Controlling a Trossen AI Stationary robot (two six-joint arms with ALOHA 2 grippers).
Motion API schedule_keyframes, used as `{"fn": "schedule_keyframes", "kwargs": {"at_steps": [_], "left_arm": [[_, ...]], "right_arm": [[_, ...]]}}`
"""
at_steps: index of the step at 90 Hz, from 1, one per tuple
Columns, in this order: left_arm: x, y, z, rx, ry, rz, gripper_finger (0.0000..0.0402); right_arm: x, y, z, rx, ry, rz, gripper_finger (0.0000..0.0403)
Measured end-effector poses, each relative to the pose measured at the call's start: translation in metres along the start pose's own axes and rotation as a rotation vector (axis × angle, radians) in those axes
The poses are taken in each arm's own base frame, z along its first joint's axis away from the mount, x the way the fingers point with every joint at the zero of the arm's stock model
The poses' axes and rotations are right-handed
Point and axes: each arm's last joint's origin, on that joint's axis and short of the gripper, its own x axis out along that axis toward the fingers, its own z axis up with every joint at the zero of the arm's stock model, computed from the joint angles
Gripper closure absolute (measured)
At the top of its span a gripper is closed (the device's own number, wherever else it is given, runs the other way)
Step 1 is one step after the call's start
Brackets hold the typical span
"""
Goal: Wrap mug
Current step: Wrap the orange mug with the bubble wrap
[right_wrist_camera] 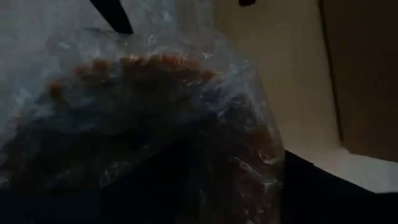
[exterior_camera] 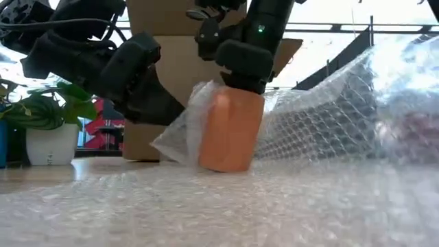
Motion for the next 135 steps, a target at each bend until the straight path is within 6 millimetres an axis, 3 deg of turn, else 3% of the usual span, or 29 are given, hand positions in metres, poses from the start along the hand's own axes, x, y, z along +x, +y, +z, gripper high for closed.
{"fn": "schedule_keyframes", "kwargs": {"at_steps": [27,58,76,95,111,123,135], "left_arm": [[0.0,0.0,0.0,-0.019,0.001,0.0,0.0117],[0.0,-0.001,-0.001,-0.006,0.016,-0.039,0.0117],[-0.006,0.001,0.001,0.023,0.067,-0.048,0.0117],[-0.038,-0.006,0.021,-0.007,0.047,-0.111,0.0117],[-0.061,-0.026,0.04,0.011,-0.138,-0.188,0.0117],[-0.059,-0.035,0.027,0.061,-0.105,-0.197,0.0117],[-0.05,-0.046,0.007,-0.008,-0.021,-0.282,0.0117]], "right_arm": [[0.002,0.002,0.003,-0.031,-0.026,0.028,0.0253],[0.0,0.002,0.005,-0.125,-0.049,0.017,0.0388],[-0.023,0.014,0.005,-0.216,-0.114,-0.11,0.0389],[-0.055,0.017,0.004,-0.213,-0.196,-0.237,0.0395],[-0.056,0.016,0.004,-0.103,-0.25,-0.316,0.0395],[-0.042,0.015,-0.001,-0.009,-0.311,-0.385,0.0395],[-0.026,0.012,-0.013,0.111,-0.353,-0.468,0.0395]]}}
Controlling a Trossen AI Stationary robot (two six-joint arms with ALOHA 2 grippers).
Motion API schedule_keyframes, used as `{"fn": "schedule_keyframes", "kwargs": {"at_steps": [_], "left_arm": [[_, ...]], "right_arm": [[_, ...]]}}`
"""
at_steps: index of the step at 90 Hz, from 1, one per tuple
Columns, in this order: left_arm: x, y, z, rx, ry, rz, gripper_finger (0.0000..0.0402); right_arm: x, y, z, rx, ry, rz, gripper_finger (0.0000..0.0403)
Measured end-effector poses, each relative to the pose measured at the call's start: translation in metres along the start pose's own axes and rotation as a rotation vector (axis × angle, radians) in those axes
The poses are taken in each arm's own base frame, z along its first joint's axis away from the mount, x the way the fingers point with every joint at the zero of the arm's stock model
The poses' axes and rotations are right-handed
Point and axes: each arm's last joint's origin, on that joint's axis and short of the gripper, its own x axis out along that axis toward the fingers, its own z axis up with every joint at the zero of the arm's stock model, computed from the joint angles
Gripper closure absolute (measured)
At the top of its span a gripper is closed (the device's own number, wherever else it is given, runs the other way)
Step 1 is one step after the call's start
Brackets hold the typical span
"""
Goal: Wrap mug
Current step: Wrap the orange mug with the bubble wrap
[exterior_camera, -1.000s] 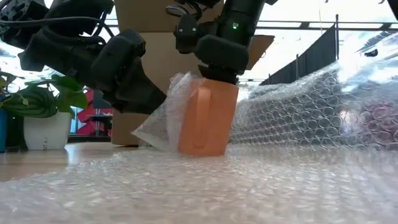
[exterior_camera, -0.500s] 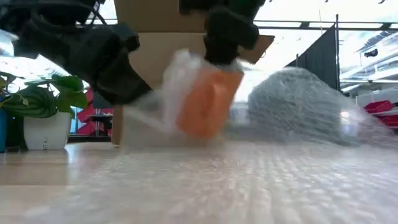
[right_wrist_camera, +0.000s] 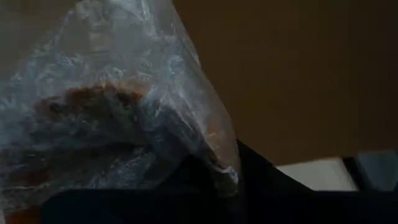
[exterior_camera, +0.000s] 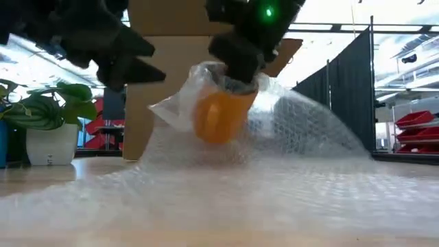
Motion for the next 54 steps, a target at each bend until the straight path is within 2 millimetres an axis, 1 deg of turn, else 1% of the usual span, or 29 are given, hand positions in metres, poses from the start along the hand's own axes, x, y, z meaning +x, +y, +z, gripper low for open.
{"fn": "schedule_keyframes", "kwargs": {"at_steps": [12,18,23,32,37,45,54], "left_arm": [[0.018,-0.014,-0.021,-0.027,0.075,-0.062,0.0117],[0.03,-0.019,-0.031,-0.017,0.113,-0.055,0.0117],[0.041,-0.023,-0.041,-0.019,0.161,-0.063,0.0117],[0.052,-0.026,-0.059,-0.023,0.295,-0.115,0.0117],[0.054,-0.027,-0.061,-0.061,0.353,-0.118,0.0117],[0.053,-0.024,-0.065,-0.1,0.426,-0.066,0.0117],[0.05,-0.023,-0.065,-0.108,0.453,-0.044,0.0118]], "right_arm": [[0.008,-0.001,-0.018,0.149,-0.015,-0.107,0.0395],[0.008,0.001,-0.027,0.214,-0.039,-0.147,0.0393],[0.004,0.002,-0.035,0.234,-0.052,-0.167,0.0391],[-0.007,0.003,-0.048,0.242,-0.058,-0.159,0.0387],[-0.016,0.002,-0.054,0.238,-0.074,-0.153,0.0386],[-0.033,-0.001,-0.065,0.209,-0.114,-0.15,0.0386],[-0.049,-0.005,-0.078,0.144,-0.162,-0.153,0.0388]]}}
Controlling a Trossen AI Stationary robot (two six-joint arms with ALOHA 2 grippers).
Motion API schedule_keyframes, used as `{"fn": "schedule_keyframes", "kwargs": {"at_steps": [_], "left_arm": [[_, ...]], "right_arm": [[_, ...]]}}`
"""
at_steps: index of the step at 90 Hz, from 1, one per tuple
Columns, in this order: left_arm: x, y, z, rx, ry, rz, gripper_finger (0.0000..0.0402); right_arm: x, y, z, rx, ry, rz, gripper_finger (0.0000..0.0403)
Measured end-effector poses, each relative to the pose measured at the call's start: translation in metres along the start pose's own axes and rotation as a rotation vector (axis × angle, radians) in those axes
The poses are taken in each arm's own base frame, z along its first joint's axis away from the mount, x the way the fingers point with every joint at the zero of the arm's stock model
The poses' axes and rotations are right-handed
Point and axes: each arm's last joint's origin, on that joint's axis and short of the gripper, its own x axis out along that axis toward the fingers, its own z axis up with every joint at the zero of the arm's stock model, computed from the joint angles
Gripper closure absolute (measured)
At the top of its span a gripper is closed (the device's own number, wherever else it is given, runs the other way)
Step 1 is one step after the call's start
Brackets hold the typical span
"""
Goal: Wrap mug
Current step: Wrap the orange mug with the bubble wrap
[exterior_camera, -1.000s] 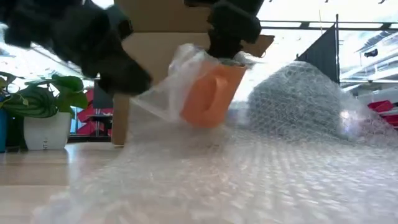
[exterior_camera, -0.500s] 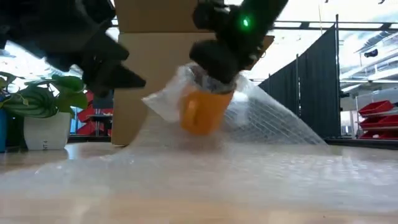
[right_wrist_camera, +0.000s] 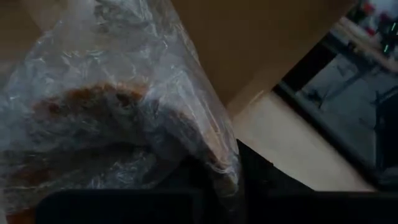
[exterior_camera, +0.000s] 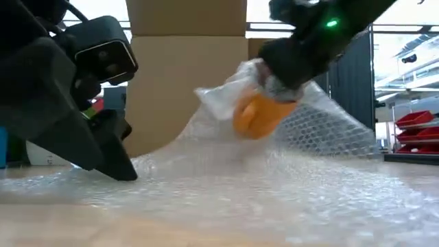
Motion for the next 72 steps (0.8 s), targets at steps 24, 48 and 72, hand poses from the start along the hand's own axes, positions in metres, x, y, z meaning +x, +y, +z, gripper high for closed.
{"fn": "schedule_keyframes", "kwargs": {"at_steps": [24,48,72], "left_arm": [[-0.017,-0.001,0.008,0.023,0.004,-0.016,0.0117],[-0.024,0.001,0.008,-0.052,0.05,0.023,0.0117],[-0.024,0.0,0.009,-0.077,0.028,0.012,0.0117]], "right_arm": [[-0.02,0.014,-0.027,-0.453,-0.112,0.022,0.039],[-0.025,0.026,-0.017,-0.748,-0.218,-0.012,0.039],[-0.007,0.044,-0.027,-1.039,-0.207,-0.053,0.0391]]}}
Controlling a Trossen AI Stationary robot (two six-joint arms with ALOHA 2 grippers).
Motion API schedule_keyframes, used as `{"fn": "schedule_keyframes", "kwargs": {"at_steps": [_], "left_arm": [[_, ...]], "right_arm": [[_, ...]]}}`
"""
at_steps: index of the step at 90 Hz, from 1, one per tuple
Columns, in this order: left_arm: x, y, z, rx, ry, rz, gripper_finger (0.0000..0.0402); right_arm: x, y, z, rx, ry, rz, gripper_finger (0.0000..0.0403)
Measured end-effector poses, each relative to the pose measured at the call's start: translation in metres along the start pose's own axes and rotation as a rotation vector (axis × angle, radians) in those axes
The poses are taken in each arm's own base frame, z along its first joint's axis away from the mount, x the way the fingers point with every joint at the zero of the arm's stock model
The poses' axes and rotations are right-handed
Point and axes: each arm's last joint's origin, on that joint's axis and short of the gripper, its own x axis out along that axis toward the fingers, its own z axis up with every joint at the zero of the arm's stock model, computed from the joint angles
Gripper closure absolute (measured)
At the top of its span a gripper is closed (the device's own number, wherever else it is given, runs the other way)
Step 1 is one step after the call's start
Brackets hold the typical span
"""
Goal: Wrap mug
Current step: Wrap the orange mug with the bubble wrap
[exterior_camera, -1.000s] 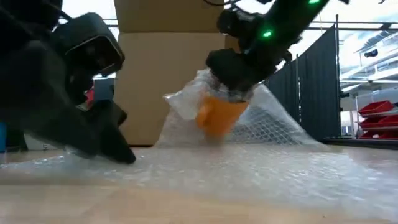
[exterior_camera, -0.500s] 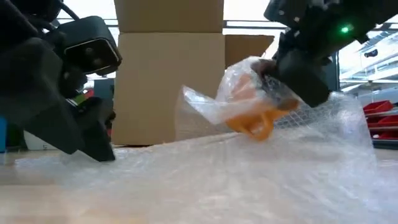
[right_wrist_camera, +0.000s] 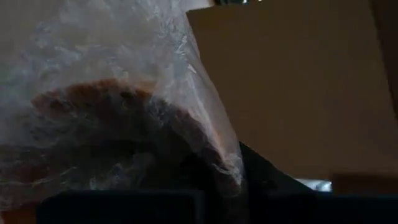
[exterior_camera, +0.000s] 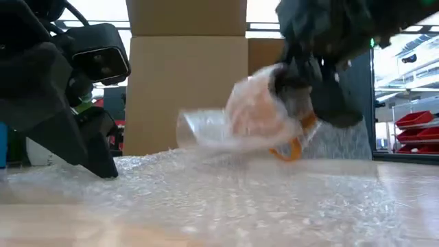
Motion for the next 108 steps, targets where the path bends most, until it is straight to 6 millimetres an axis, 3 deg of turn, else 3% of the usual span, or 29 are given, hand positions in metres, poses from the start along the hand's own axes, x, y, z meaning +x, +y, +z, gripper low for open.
{"fn": "schedule_keyframes", "kwargs": {"at_steps": [16,30,46,76,95,108], "left_arm": [[0.0,0.0,0.0,-0.016,0.0,0.0,0.0117],[0.0,-0.001,0.001,-0.029,0.009,-0.008,0.0117],[0.0,-0.015,0.013,-0.002,0.021,-0.077,0.0117],[-0.009,-0.059,0.065,0.235,-0.181,-0.173,0.0117],[-0.013,-0.062,0.085,0.331,-0.311,-0.044,0.0117],[-0.013,-0.049,0.103,0.306,-0.456,0.174,0.0117]], "right_arm": [[0.009,0.032,0.01,-0.264,0.044,-0.066,0.0391],[0.011,0.047,0.018,-0.356,0.019,-0.077,0.0382],[0.01,0.045,0.026,-0.292,-0.108,-0.025,0.0354],[0.024,0.037,0.028,0.008,-0.134,-0.006,0.029],[0.024,0.037,0.029,0.024,-0.145,0.003,0.0271],[0.018,0.029,0.03,0.037,-0.166,0.003,0.0266]]}}
